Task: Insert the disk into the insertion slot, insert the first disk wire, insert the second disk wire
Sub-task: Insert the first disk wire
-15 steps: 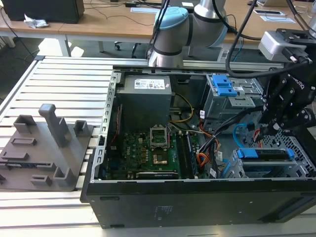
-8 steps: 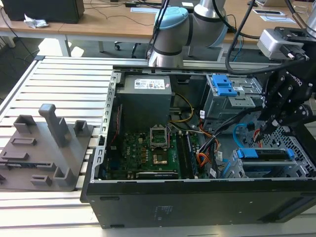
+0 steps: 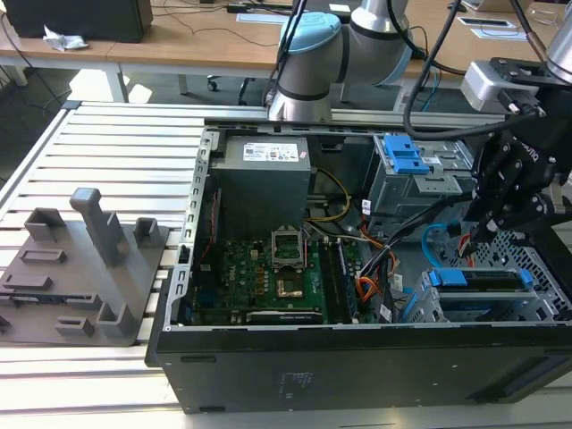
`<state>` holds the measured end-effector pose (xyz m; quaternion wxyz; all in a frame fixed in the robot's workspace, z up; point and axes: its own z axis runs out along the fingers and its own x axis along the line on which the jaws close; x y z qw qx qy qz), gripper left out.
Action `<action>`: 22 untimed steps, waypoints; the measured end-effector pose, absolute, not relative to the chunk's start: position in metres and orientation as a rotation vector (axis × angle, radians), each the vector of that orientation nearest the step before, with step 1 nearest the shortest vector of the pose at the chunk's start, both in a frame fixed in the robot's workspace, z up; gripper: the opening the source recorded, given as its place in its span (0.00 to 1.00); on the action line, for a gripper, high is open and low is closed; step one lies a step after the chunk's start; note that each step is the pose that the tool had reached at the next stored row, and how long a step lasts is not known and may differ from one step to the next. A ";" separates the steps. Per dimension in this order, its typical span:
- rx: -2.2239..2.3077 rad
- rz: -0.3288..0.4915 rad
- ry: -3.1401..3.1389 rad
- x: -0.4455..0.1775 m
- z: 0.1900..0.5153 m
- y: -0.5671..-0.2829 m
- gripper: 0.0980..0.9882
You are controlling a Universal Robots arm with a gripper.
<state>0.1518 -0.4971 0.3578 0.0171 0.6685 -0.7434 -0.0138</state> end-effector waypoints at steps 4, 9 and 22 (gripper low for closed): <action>2.043 -0.027 -2.330 0.153 0.354 -0.497 0.30; 2.033 -0.004 -2.320 0.153 0.353 -0.497 0.30; 2.032 -0.001 -2.319 0.153 0.353 -0.497 0.09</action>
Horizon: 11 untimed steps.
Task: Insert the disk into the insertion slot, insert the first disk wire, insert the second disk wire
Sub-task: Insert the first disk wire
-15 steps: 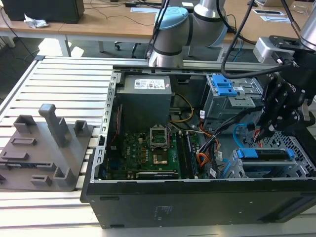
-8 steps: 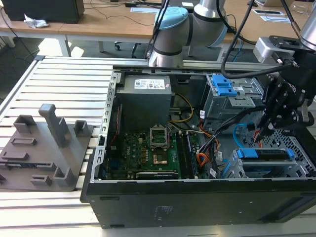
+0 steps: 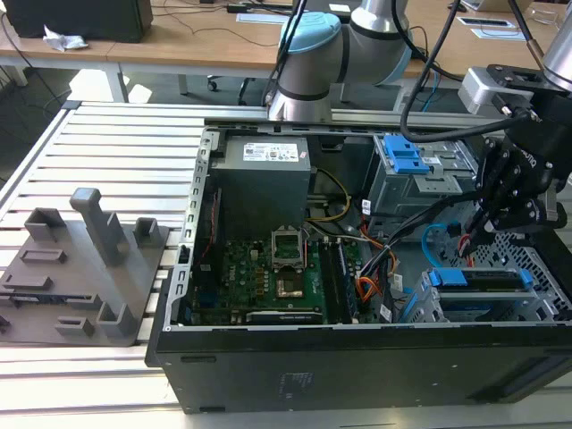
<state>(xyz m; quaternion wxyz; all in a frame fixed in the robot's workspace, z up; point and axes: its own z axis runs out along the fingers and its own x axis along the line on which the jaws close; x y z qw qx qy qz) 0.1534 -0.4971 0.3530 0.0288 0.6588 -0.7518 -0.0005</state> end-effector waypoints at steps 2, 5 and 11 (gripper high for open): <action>2.032 -0.001 -2.319 0.153 0.353 -0.498 0.09; 2.032 -0.001 -2.319 0.153 0.353 -0.504 0.09; 2.032 -0.001 -2.319 0.153 0.353 -0.517 0.09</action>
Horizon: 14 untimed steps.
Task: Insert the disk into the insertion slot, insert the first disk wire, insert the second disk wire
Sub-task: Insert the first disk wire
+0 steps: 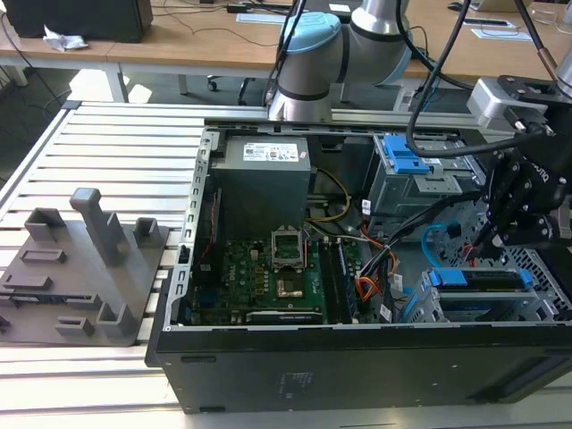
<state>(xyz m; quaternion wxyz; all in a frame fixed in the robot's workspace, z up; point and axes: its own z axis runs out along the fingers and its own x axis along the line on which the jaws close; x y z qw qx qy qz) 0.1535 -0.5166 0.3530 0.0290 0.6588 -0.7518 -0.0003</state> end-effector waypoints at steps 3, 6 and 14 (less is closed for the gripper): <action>2.032 -0.001 -2.319 0.153 0.353 -0.524 0.09; 2.033 -0.002 -2.320 0.156 0.352 -0.525 0.09; 2.033 -0.002 -2.319 0.163 0.347 -0.525 0.09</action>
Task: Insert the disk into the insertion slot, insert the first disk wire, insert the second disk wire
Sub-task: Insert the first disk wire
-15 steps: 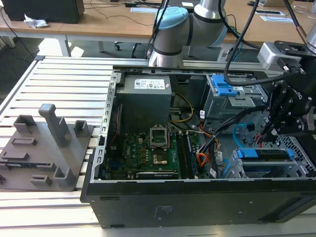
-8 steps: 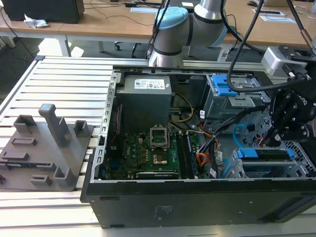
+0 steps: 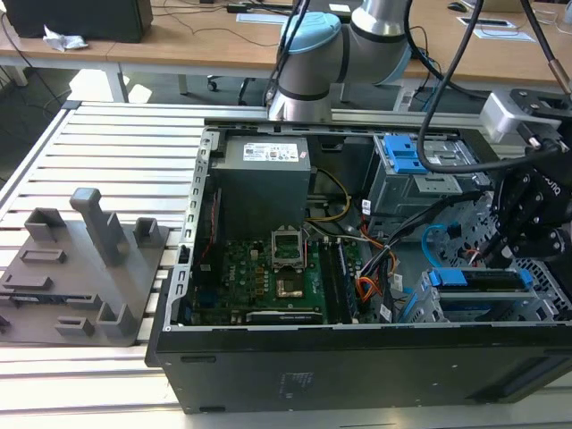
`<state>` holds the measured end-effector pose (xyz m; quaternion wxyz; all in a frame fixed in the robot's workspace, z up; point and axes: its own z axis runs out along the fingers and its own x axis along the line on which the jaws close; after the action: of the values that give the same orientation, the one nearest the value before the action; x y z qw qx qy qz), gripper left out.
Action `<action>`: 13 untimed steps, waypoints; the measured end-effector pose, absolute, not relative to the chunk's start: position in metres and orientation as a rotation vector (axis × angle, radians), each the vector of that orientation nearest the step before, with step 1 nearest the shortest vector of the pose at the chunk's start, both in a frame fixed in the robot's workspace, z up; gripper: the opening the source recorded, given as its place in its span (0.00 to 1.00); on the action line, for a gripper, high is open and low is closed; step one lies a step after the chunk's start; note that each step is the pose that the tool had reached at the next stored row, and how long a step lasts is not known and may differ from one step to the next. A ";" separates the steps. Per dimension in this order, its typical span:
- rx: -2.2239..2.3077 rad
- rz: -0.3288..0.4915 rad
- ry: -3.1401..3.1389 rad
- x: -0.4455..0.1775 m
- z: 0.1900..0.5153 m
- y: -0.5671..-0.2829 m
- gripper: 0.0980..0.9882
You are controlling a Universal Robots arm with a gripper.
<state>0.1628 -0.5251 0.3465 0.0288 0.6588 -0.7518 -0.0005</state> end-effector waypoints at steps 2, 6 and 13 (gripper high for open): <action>2.032 -0.001 -2.319 0.163 0.345 -0.526 0.09; 2.033 -0.002 -2.319 0.164 0.343 -0.527 0.09; 2.033 -0.002 -2.319 0.164 0.341 -0.530 0.09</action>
<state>0.1641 -0.5303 0.3411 0.0289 0.6588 -0.7517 -0.0005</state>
